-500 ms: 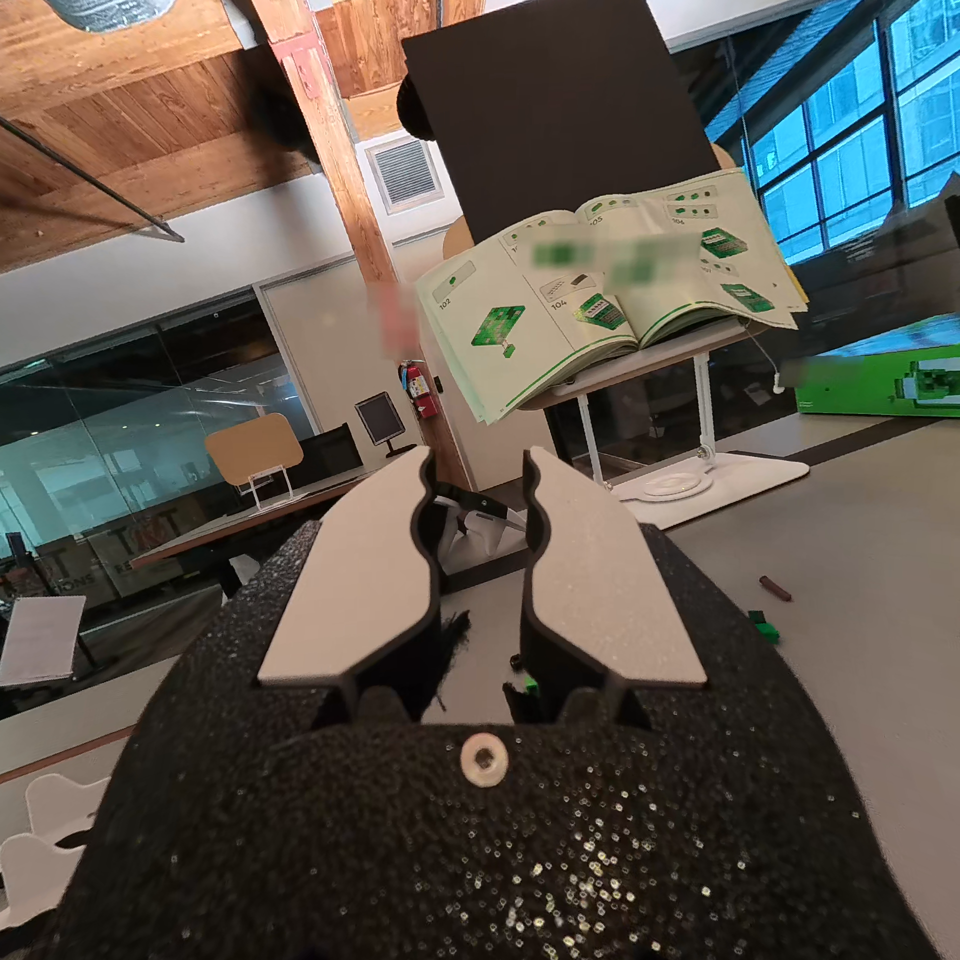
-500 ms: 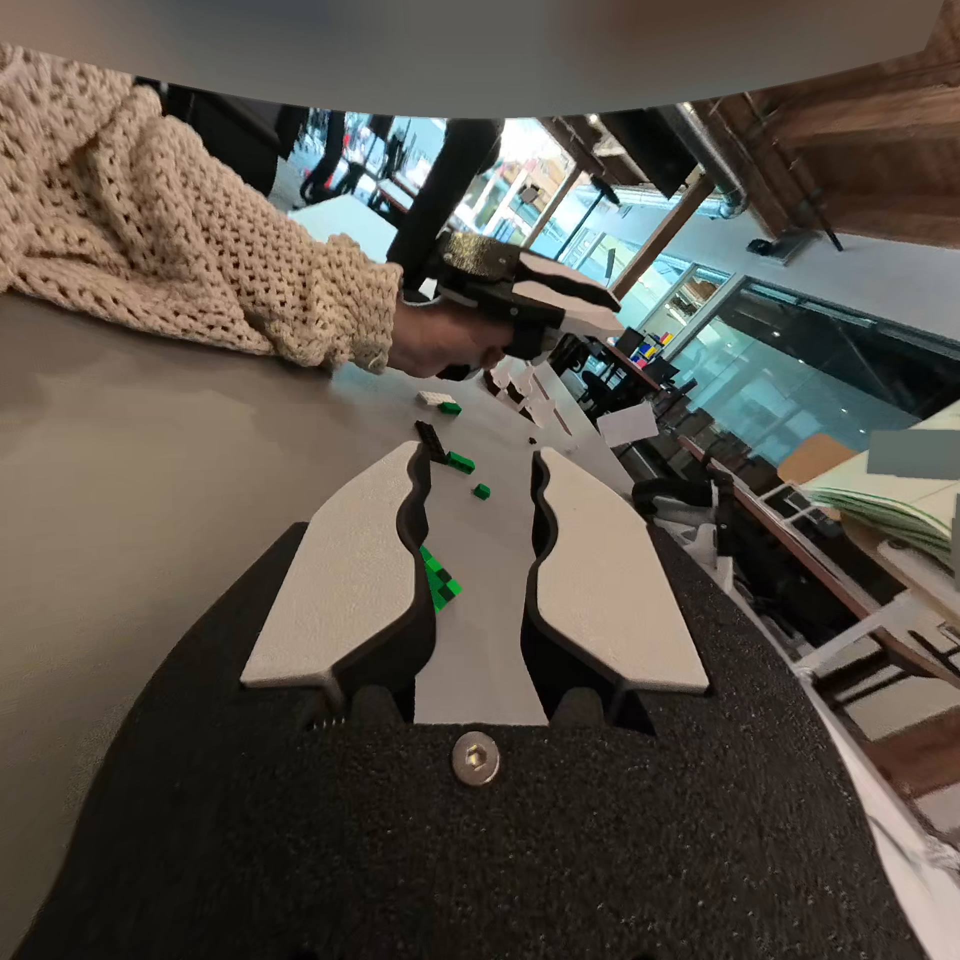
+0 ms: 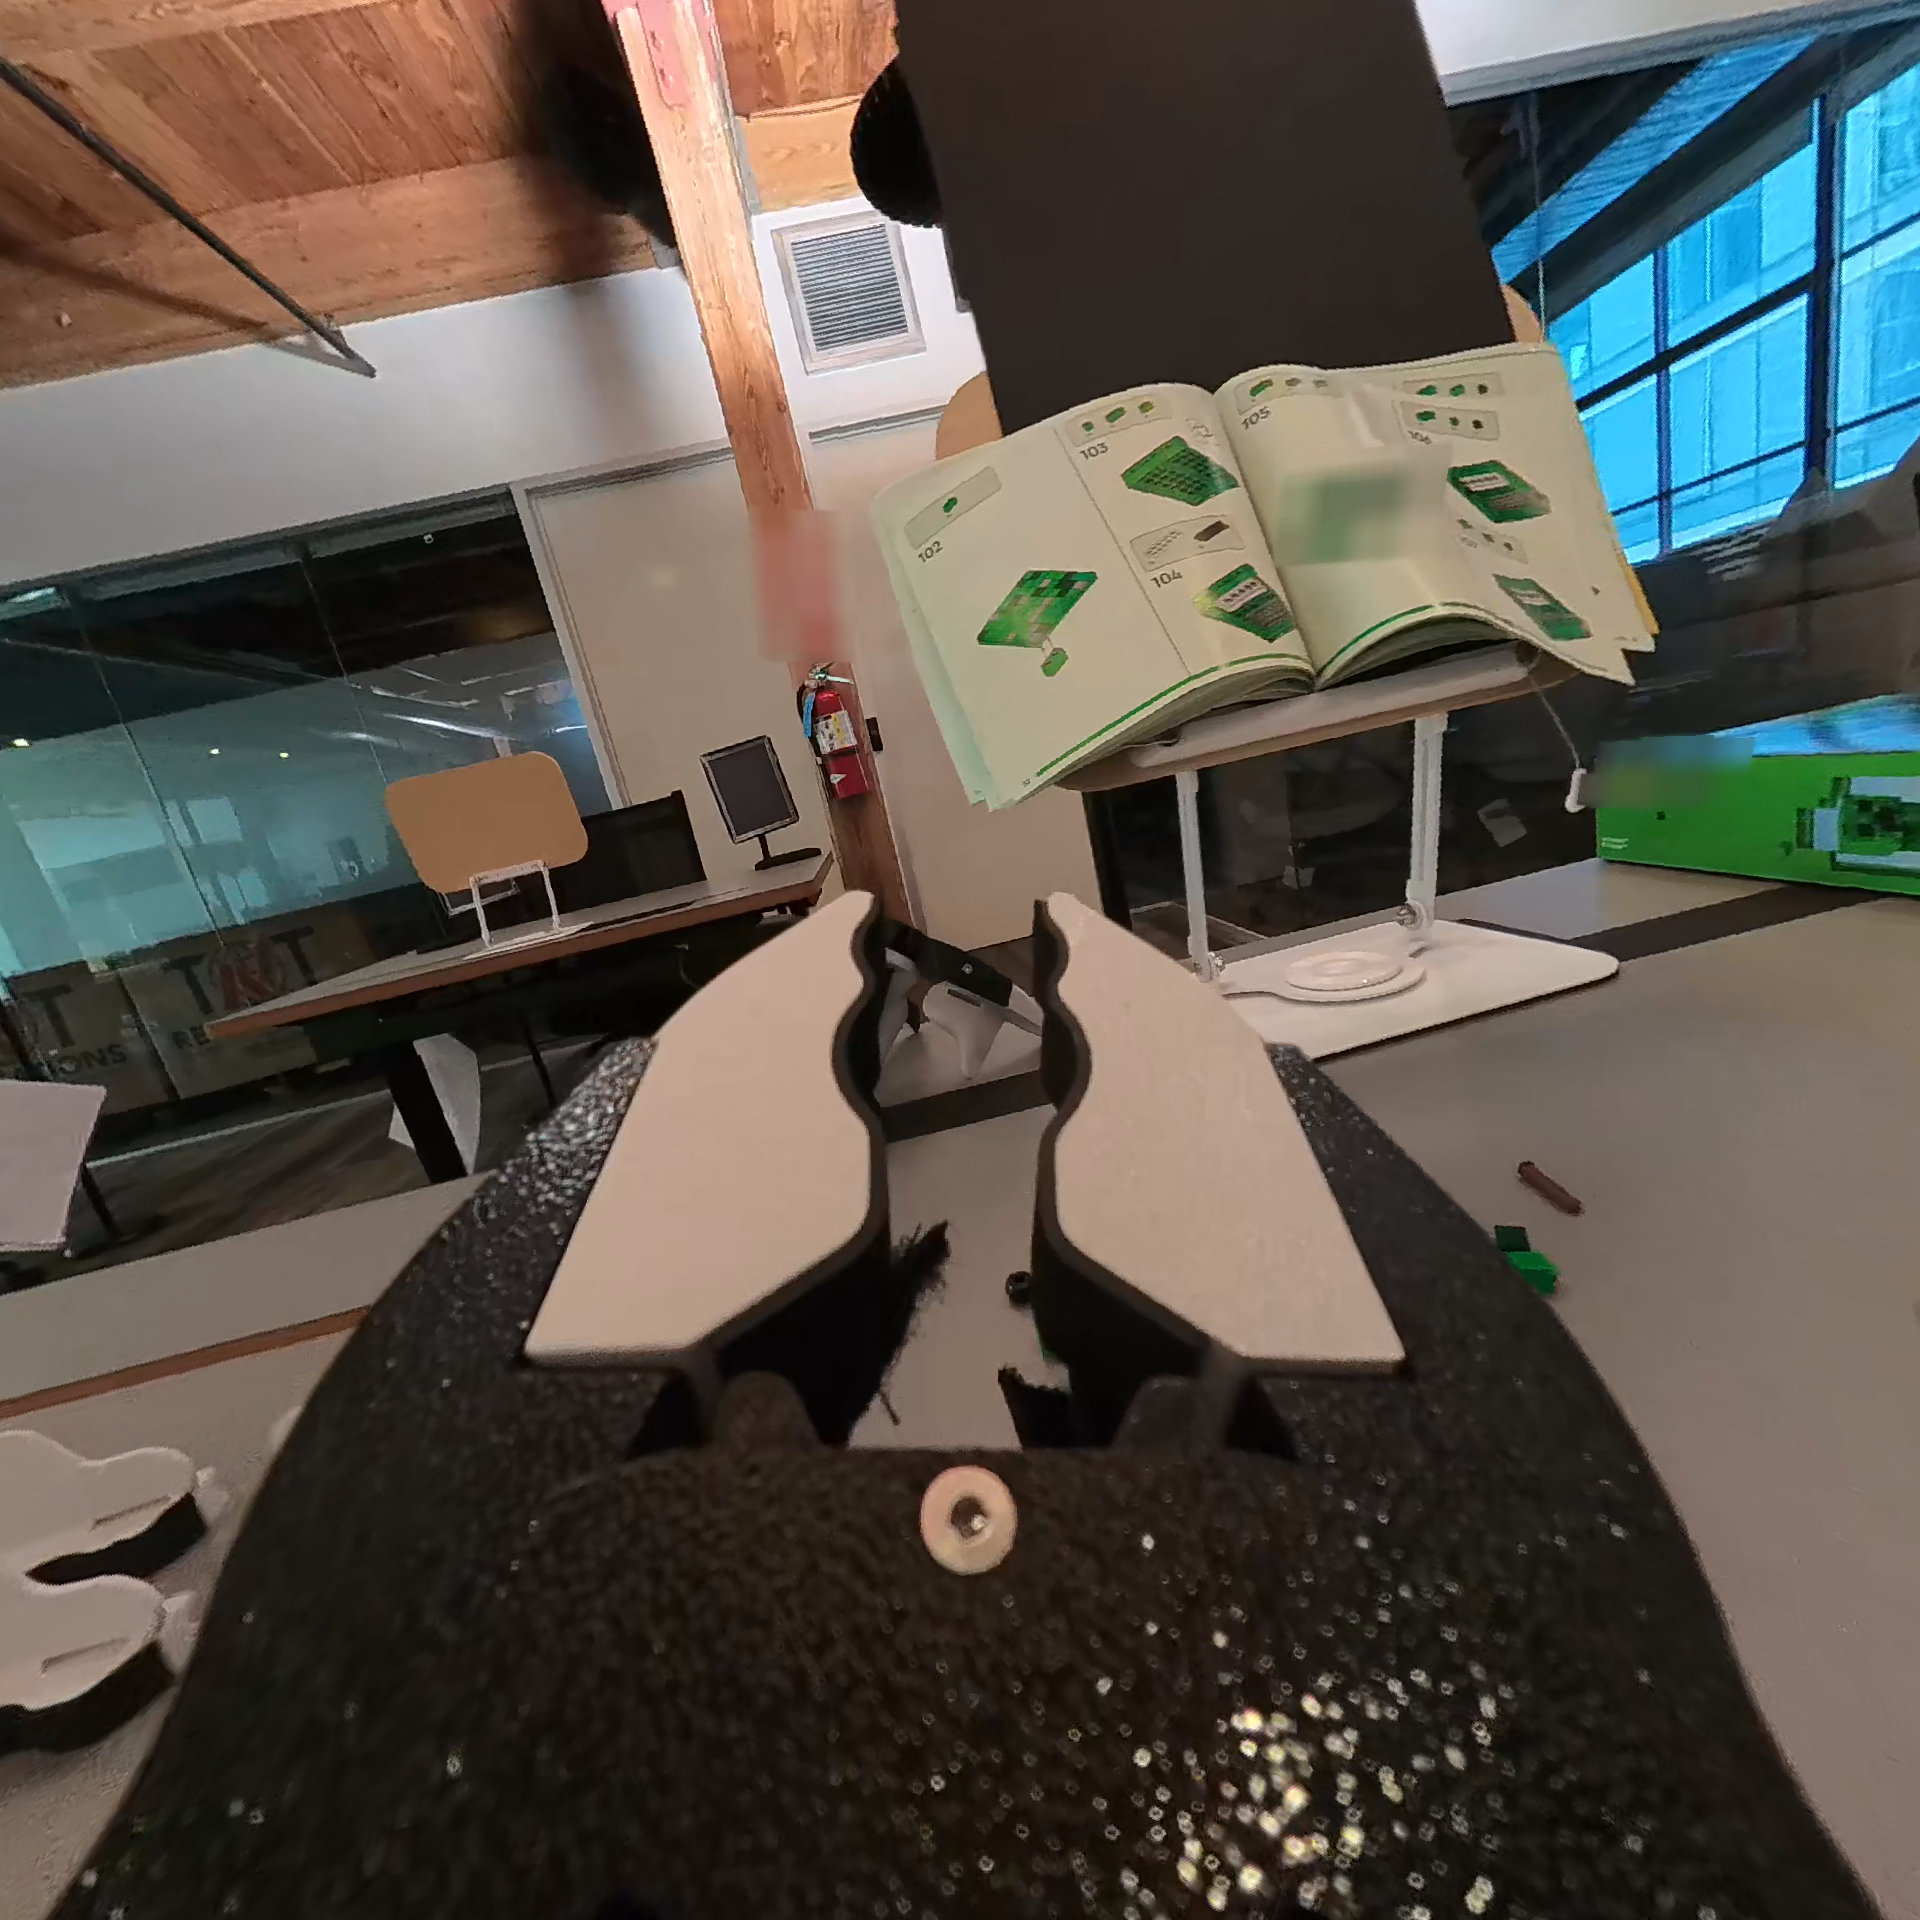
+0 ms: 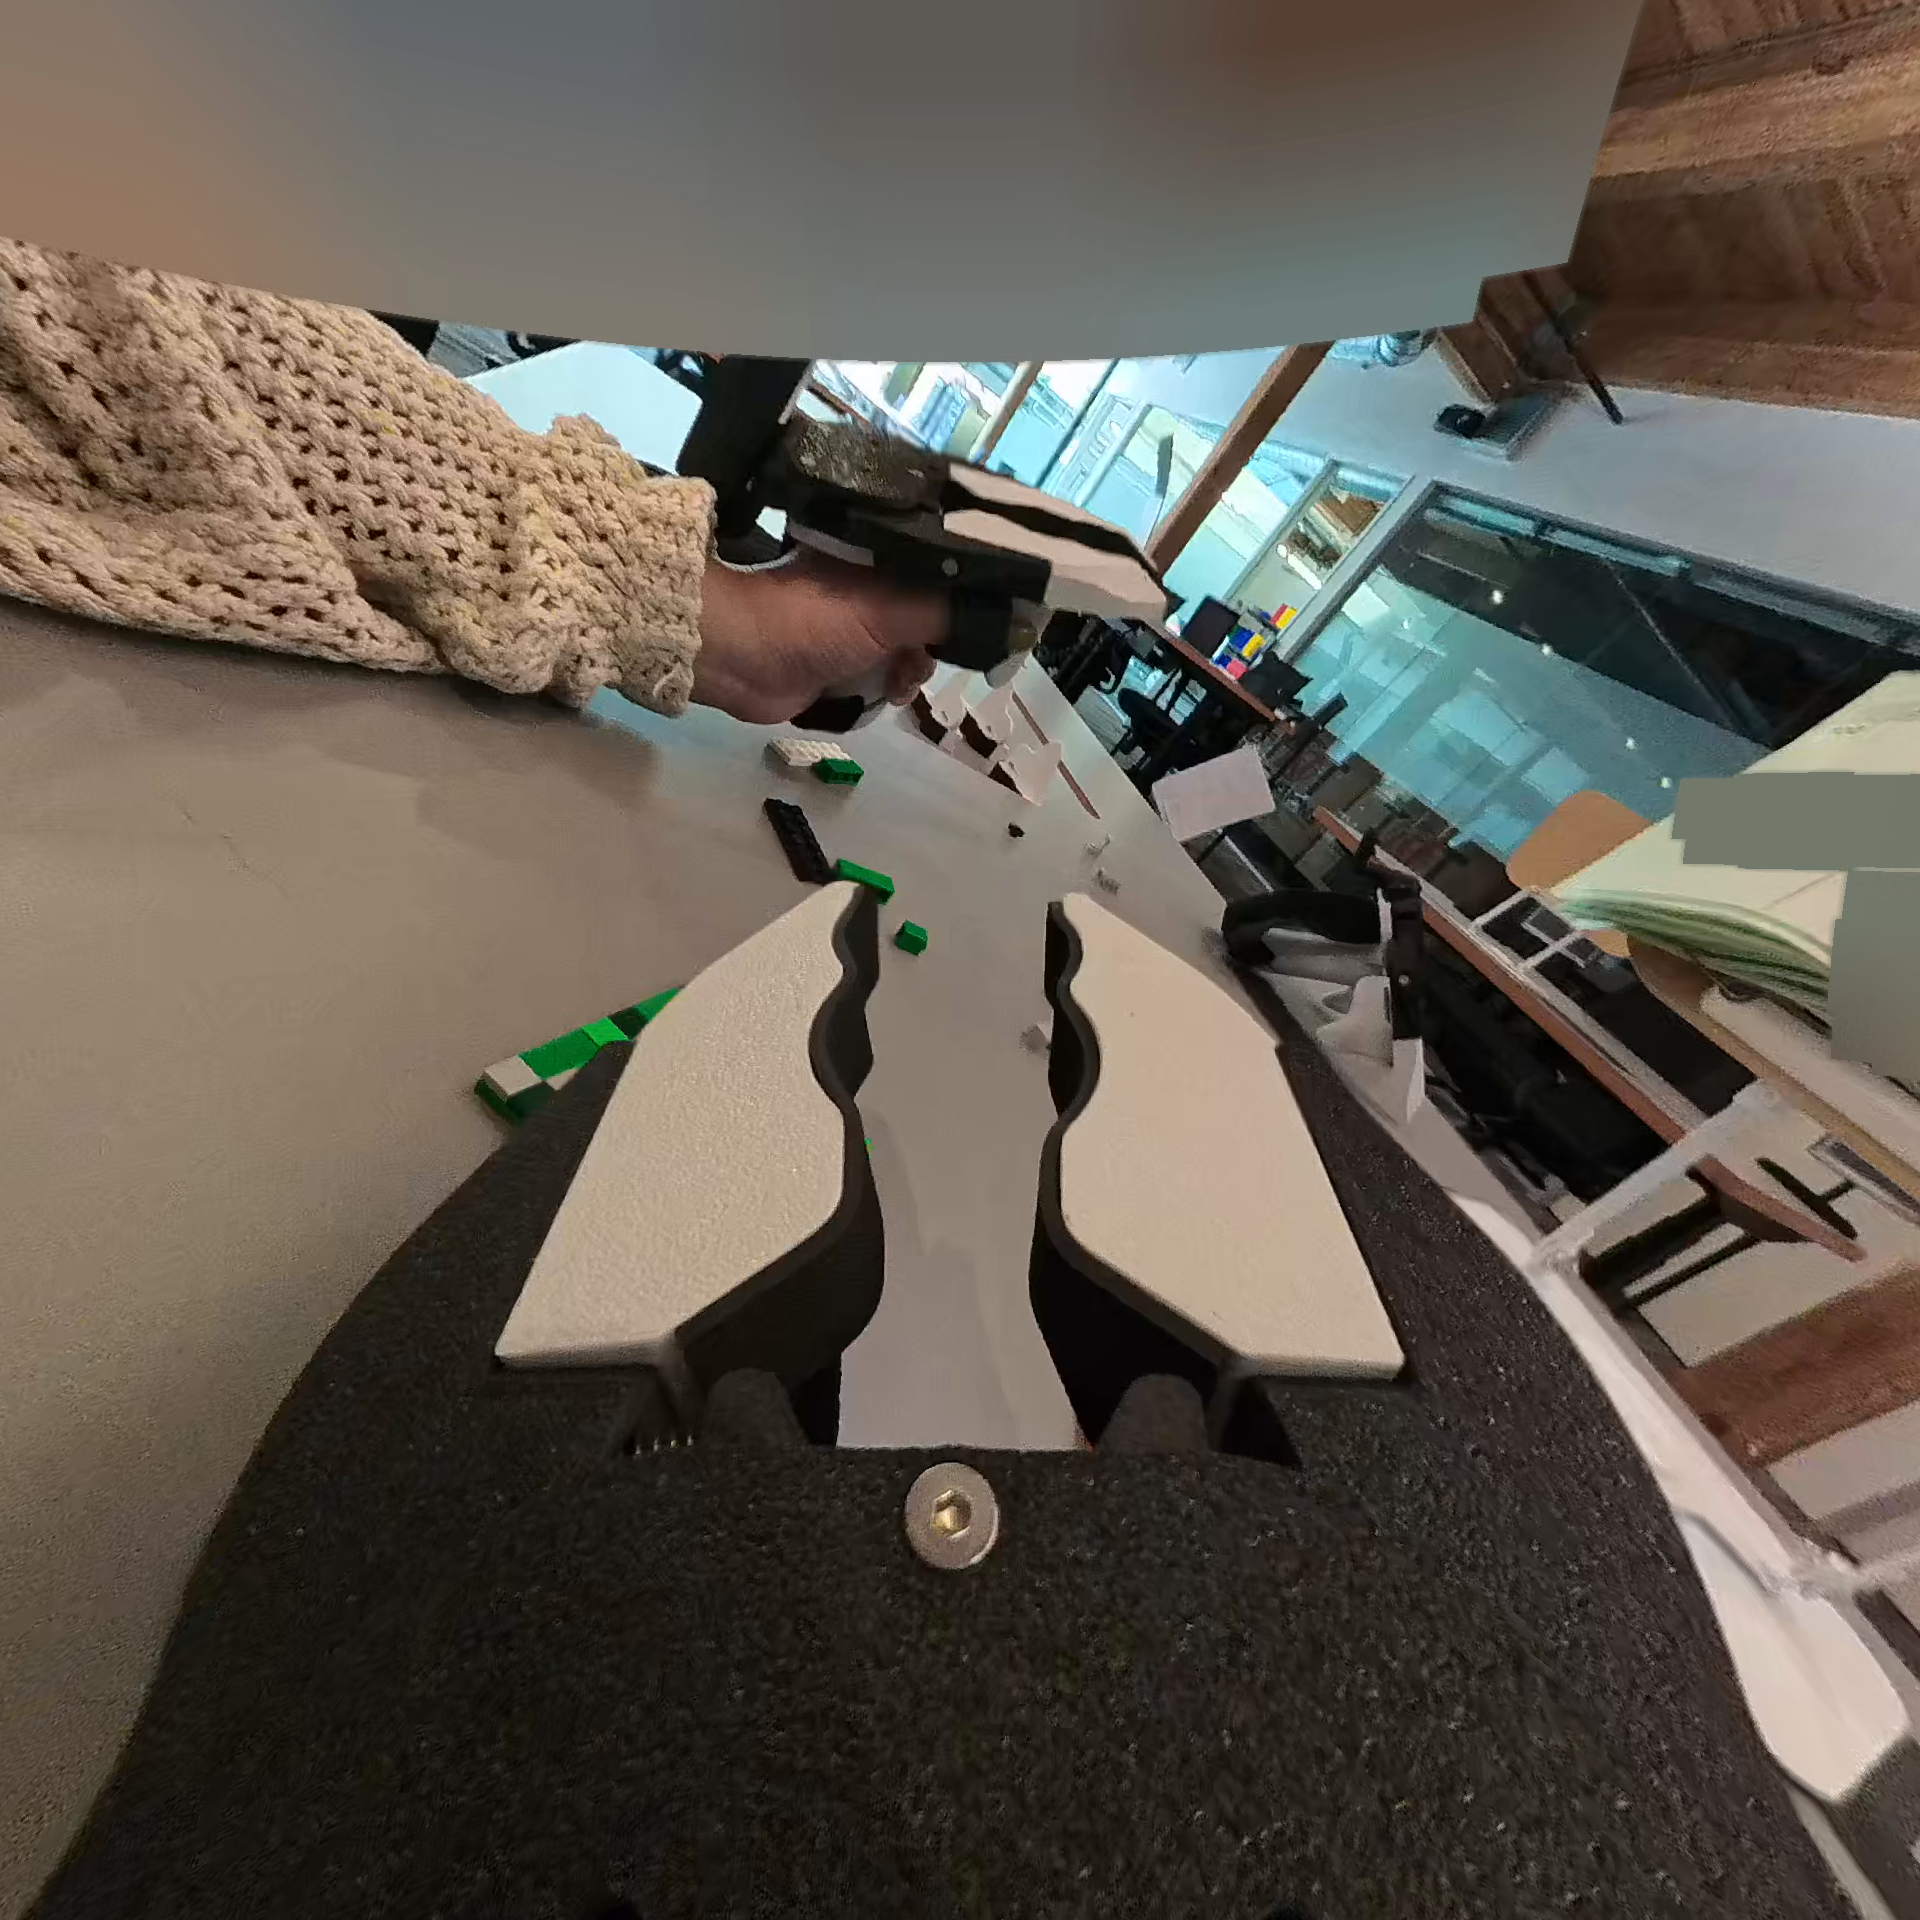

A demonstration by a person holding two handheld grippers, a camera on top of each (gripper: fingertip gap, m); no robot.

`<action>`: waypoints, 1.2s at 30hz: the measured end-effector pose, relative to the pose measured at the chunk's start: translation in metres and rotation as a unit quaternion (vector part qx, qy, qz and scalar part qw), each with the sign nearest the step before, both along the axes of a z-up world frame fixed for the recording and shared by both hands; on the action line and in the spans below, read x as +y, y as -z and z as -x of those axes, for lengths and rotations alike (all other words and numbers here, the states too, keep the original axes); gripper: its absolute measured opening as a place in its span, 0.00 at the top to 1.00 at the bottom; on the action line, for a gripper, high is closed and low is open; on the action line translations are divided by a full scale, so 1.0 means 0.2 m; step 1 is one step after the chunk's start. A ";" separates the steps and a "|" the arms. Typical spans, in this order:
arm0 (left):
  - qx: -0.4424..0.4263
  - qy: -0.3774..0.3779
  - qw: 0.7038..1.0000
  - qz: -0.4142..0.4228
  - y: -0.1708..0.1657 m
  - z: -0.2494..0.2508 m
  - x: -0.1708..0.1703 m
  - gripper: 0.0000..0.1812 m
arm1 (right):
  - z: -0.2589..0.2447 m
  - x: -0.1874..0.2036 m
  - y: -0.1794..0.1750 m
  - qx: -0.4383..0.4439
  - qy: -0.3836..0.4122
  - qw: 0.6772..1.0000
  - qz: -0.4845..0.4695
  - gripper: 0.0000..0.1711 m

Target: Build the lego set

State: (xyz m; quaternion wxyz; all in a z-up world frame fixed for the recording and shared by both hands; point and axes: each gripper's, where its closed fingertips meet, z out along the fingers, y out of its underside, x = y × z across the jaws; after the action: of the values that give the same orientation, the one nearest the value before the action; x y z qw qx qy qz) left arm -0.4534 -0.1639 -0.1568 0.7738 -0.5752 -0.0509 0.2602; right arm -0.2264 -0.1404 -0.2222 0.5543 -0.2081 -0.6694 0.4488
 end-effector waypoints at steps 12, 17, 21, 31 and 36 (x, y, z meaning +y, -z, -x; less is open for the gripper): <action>-0.008 0.008 1.000 0.008 0.03 0.00 0.02 0.87 | -0.05 -0.08 0.35 -0.323 -0.048 0.945 -0.023 0.58; 0.007 0.012 1.000 0.017 0.03 -0.02 0.04 0.87 | -0.10 -0.05 0.39 -0.372 -0.080 0.925 -0.006 0.63; 0.015 0.013 1.000 0.024 0.04 -0.04 0.05 0.87 | -0.09 -0.01 0.37 -0.363 -0.066 0.930 0.003 0.66; 0.014 0.015 0.999 0.030 0.05 -0.04 0.06 0.88 | -0.08 0.00 0.39 -0.374 -0.059 0.926 0.007 0.68; 0.012 0.016 0.999 0.030 0.05 -0.04 0.06 0.88 | -0.08 0.00 0.39 -0.377 -0.060 0.924 0.010 0.69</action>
State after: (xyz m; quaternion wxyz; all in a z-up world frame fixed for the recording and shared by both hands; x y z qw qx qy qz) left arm -0.4460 -0.1526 -0.1678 0.7609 -0.5956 -0.0244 0.2563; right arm -0.2110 -0.1404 -0.2996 0.2310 -0.3273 -0.8355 0.3761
